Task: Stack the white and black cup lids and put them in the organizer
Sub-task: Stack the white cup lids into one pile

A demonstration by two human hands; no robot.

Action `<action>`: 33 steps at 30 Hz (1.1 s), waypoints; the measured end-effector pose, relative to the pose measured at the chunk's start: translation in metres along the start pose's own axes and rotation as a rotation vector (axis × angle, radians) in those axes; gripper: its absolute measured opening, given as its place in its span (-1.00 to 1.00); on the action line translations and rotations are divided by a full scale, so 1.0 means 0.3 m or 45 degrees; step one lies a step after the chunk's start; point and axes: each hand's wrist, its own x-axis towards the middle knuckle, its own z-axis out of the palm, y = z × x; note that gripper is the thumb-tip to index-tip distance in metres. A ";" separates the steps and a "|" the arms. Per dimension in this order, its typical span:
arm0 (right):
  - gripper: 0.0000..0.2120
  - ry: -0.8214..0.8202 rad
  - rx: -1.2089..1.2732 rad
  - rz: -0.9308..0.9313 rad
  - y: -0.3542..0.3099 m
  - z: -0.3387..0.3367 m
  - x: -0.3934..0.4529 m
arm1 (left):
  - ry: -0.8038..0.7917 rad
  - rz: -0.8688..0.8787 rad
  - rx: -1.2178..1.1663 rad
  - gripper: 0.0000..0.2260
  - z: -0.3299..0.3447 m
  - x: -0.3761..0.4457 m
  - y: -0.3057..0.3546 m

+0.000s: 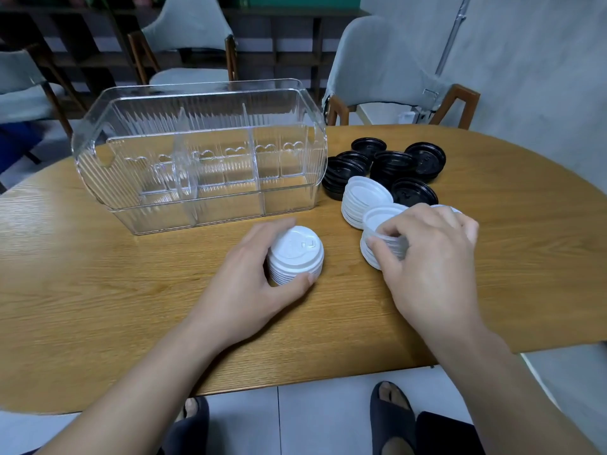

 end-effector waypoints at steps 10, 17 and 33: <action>-0.80 -0.090 0.332 0.163 -0.005 -0.019 0.010 | -0.017 -0.009 -0.012 -0.29 -0.005 0.001 -0.009; -0.87 -0.038 0.362 0.149 0.002 -0.032 0.010 | -0.014 -0.011 -0.023 -0.28 -0.004 -0.001 -0.009; -0.91 0.105 0.166 -0.090 -0.041 0.012 0.018 | -0.018 0.013 -0.007 -0.28 -0.009 -0.006 -0.010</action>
